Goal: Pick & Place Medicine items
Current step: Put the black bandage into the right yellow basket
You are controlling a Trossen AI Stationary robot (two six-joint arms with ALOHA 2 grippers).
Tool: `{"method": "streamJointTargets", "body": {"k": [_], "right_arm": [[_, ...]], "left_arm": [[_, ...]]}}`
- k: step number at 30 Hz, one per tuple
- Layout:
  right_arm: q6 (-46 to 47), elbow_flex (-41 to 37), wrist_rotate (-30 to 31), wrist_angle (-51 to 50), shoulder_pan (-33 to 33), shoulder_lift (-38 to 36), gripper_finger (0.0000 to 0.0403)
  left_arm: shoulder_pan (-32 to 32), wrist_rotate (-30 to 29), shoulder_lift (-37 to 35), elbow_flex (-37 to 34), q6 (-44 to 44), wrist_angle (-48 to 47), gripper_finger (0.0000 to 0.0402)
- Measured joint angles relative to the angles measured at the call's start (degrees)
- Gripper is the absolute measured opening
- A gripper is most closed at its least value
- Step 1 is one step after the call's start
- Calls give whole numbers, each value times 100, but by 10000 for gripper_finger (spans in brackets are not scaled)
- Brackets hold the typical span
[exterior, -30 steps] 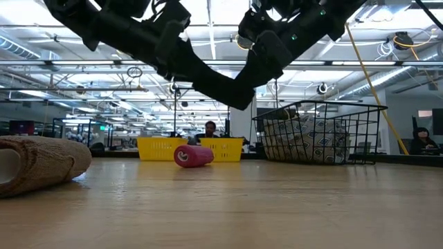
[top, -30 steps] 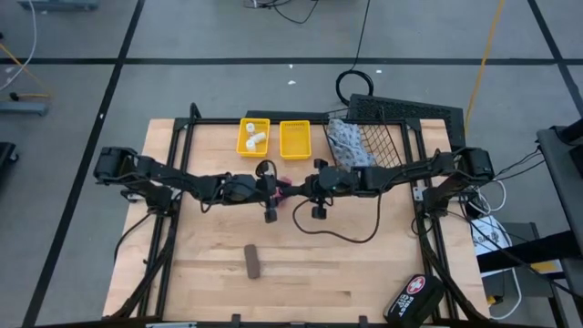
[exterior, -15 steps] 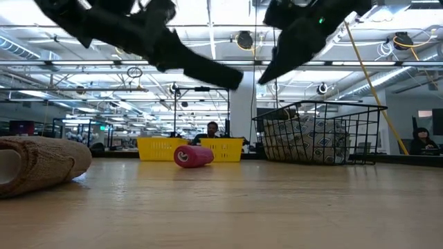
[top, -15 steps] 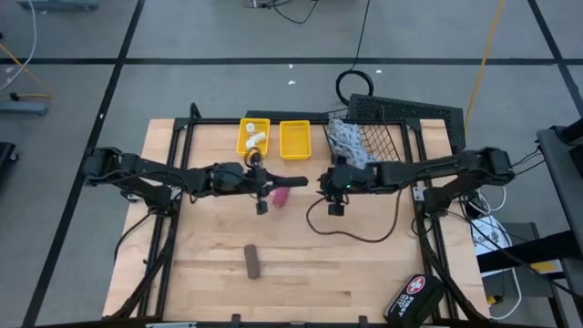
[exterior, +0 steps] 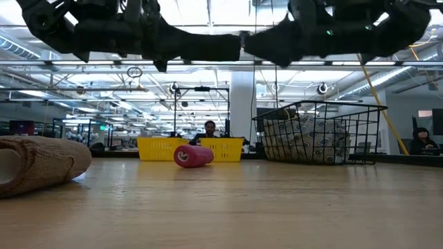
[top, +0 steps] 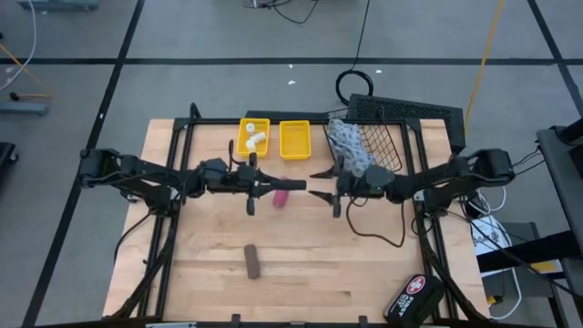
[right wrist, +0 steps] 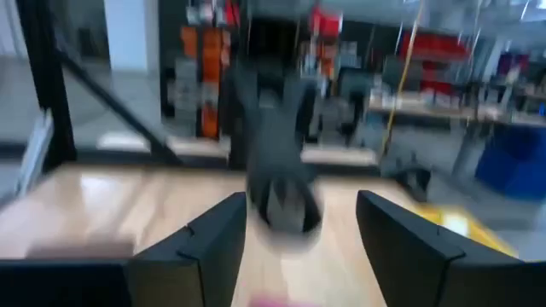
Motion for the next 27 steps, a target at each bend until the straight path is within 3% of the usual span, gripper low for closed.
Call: {"method": "streamJointTargets", "body": {"k": [12, 17, 23, 27], "right_arm": [[-284, 581, -407, 142, -13, 761, 227], [-302, 590, -400, 140, -13, 752, 167], [-301, 595, -378, -132, -25, 747, 36], [-265, 603, -364, -211, -28, 748, 31]], "left_arm": [[-52, 10, 4, 0, -102, -19, 51], [-57, 13, 4, 0, -122, -16, 51], [-61, -20, 9, 0, -227, -67, 51], [-63, -179, -18, 1, -716, -166, 83]]}}
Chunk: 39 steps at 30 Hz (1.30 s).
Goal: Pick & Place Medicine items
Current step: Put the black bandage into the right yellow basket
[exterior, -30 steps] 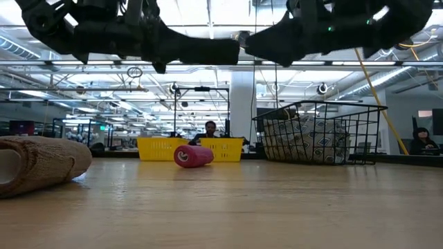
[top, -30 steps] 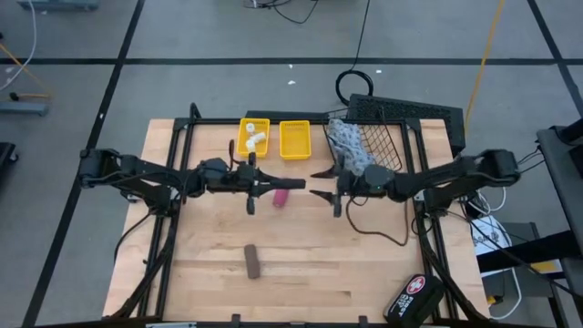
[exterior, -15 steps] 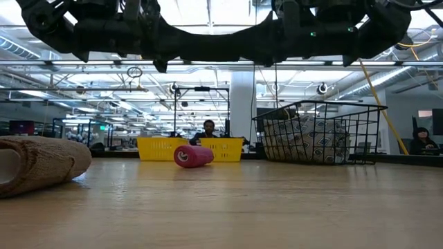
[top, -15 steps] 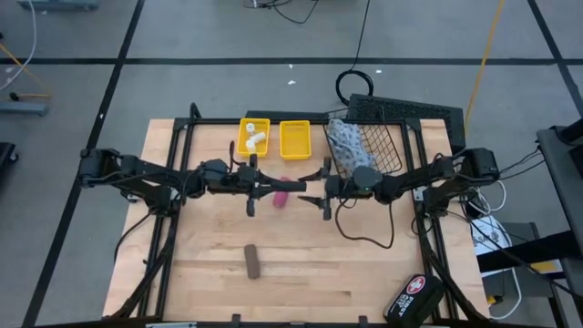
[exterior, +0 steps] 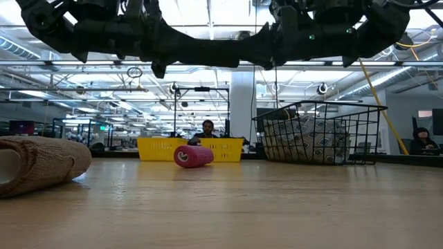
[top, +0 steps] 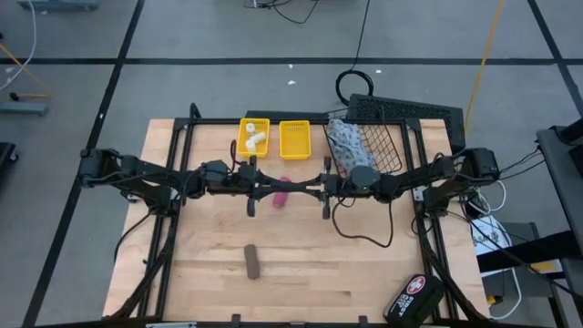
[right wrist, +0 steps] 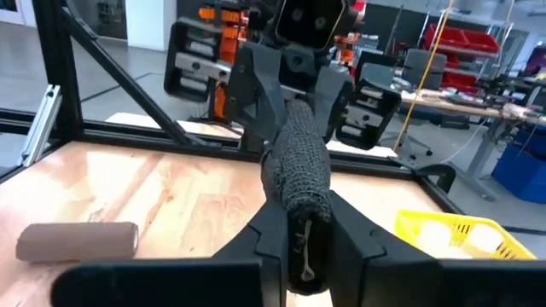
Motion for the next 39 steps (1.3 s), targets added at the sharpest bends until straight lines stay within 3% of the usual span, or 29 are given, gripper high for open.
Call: {"method": "streamJointTargets", "body": {"k": [4, 9, 16, 23, 30, 35, 39], "right_arm": [[24, 7, 26, -289, -3, -4, 31], [8, -22, 136, -608, -41, 13, 31], [24, -18, 135, -675, -72, 8, 31], [131, -15, 136, -760, -72, 7, 31], [131, -15, 133, -747, -72, 7, 31], [129, -15, 116, -744, -72, 7, 31], [124, -13, 124, -767, -71, 7, 31]], "left_arm": [[4, 85, -546, 404, -39, -1728, 136], [-191, -941, -836, 1873, 432, -5152, 169], [-329, -1164, 453, 4214, 560, -8158, 182], [-423, -1092, 1880, 5593, 1359, -9109, 242], [-390, -961, 2310, 5800, 1672, -9141, 280], [-287, -947, 2465, 5793, 1406, -8965, 268], [-210, -943, 2590, 5785, 1323, -8965, 222]]}}
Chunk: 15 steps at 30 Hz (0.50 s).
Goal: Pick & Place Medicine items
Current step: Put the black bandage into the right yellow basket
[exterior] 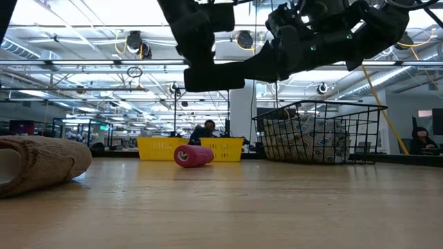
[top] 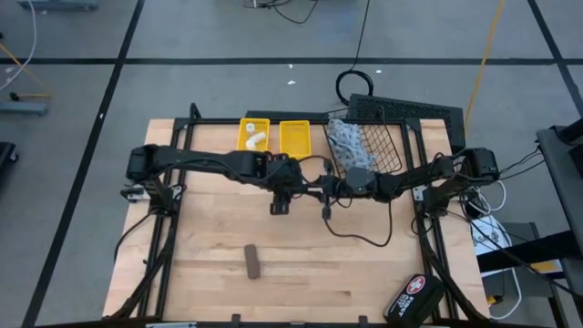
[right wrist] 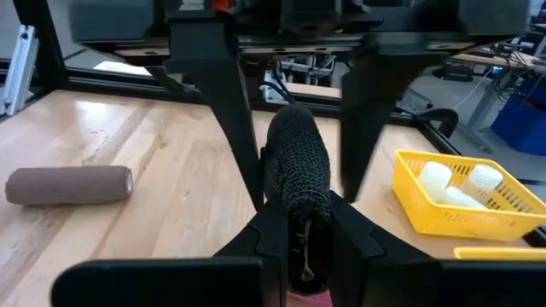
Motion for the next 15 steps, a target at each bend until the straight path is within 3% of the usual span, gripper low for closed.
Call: {"method": "streamJointTargets", "body": {"k": [4, 7, 12, 15], "right_arm": [[-38, 4, 52, -40, -1, -4, 31], [-211, 18, 393, -304, 9, -172, 62], [-451, -3, 1380, -1336, 110, -842, 143], [-398, -9, 1820, -1942, 182, -1251, 172]], "left_arm": [[72, 18, -1, 13, 20, -31, 143], [227, 65, -114, 64, 12, -96, 73], [676, 304, -528, -58, -228, 133, 70], [1111, 594, -564, -192, -500, 740, 70]]}}
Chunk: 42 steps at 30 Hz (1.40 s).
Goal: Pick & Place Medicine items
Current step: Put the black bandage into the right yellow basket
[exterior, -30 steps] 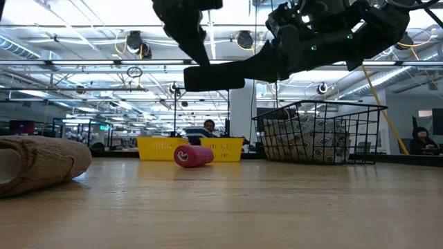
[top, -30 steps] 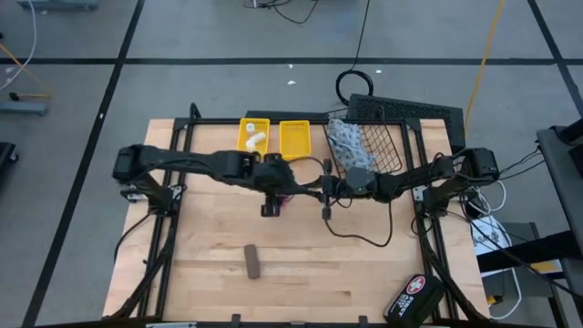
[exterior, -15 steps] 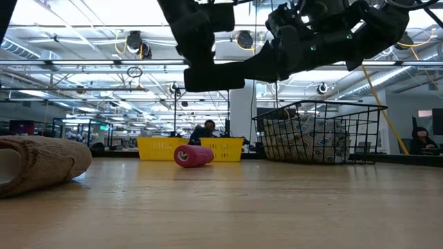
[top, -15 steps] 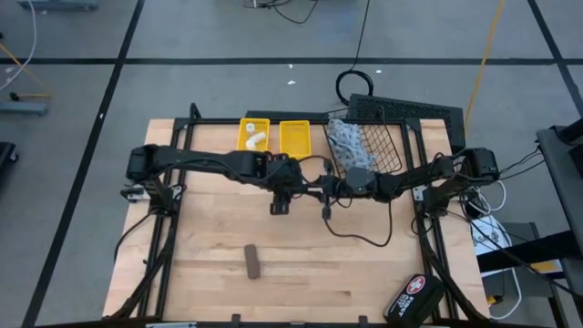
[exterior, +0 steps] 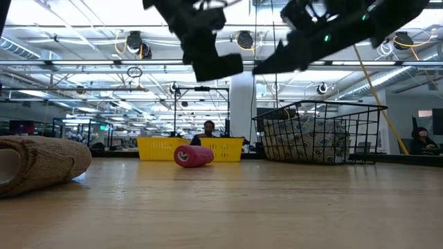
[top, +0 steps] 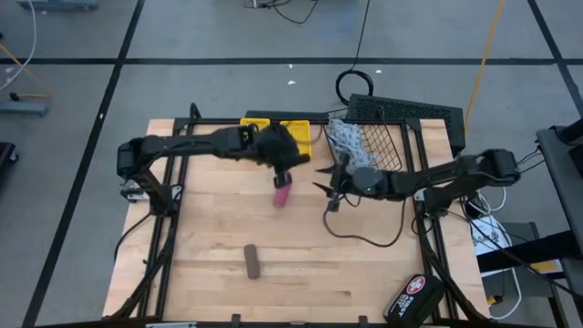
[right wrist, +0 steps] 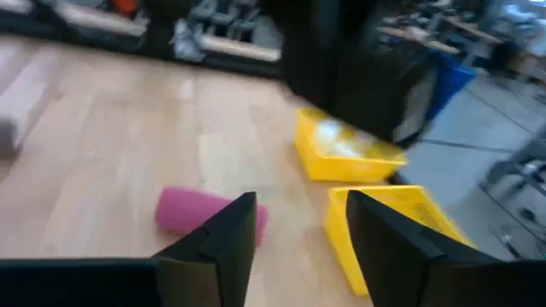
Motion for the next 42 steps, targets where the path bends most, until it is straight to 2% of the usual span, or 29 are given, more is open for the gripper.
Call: {"method": "streamJointTargets", "body": {"k": [2, 6, 9, 13, 16, 20, 29, 33, 39, 42], "right_arm": [[197, 7, 275, -338, 43, -314, 183], [414, -26, 434, -724, 105, -634, 189], [419, -107, 434, -562, 157, -812, 184], [408, -201, 435, -611, 170, -860, 172], [406, -201, 438, -554, 170, -887, 163], [398, -203, 428, -560, 170, -880, 155], [402, -203, 421, -519, 170, -880, 145], [404, -203, 413, -519, 175, -880, 143], [404, -203, 406, -519, 175, -880, 143], [404, -203, 403, -521, 175, -880, 143]], "left_arm": [[321, 305, 8, -183, -238, 303, 70], [953, 1011, 51, -775, -1333, 1992, 70], [1286, 933, 128, -1346, -2450, 3246, 70], [1566, 713, 207, -1890, -3454, 4226, 70], [1694, 656, 292, -2034, -3960, 4283, 70], [1661, 540, 600, -2029, -4177, 4573, 78], [1479, 630, 1510, -2018, -4994, 6059, 80], [1488, 563, 1648, -2020, -5215, 6123, 94], [1488, 399, 1633, -2020, -5049, 6147, 99], [1488, 118, 1619, -2020, -5164, 6154, 104]]}}
